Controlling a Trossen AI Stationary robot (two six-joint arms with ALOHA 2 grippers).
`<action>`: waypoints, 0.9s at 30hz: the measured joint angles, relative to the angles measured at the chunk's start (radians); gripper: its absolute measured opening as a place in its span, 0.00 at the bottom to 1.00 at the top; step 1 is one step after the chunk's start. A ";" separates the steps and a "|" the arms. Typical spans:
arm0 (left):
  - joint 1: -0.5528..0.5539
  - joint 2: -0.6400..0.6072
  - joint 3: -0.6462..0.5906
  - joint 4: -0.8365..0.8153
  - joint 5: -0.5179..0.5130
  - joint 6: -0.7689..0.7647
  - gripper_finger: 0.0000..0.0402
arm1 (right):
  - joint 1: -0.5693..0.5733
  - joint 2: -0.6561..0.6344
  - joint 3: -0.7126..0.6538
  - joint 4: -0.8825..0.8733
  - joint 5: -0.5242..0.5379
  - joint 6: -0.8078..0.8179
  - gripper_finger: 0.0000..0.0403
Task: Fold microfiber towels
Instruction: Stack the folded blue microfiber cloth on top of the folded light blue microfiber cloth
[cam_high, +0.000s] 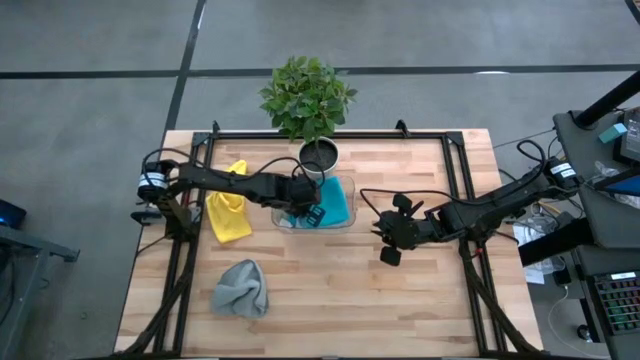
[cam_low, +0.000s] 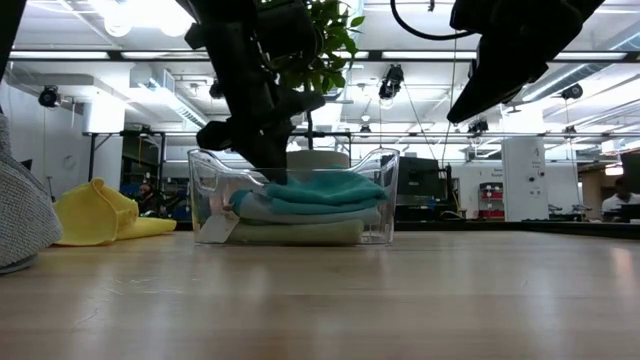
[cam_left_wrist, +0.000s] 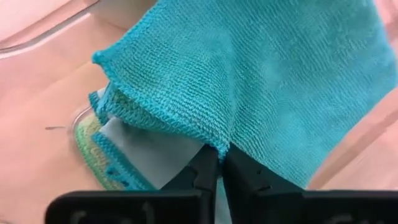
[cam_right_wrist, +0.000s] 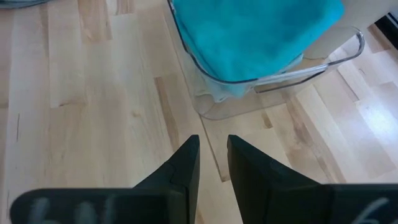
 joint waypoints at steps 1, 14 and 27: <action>0.000 0.000 0.000 0.010 0.000 0.000 0.03 | 0.000 0.000 0.000 0.000 0.000 0.000 0.18; 0.000 -0.001 -0.007 0.017 0.002 -0.097 0.47 | 0.000 0.000 0.000 0.000 -0.001 -0.005 0.18; 0.002 -0.004 -0.023 0.015 -0.029 -0.120 0.56 | 0.000 0.000 0.000 0.000 -0.001 -0.007 0.18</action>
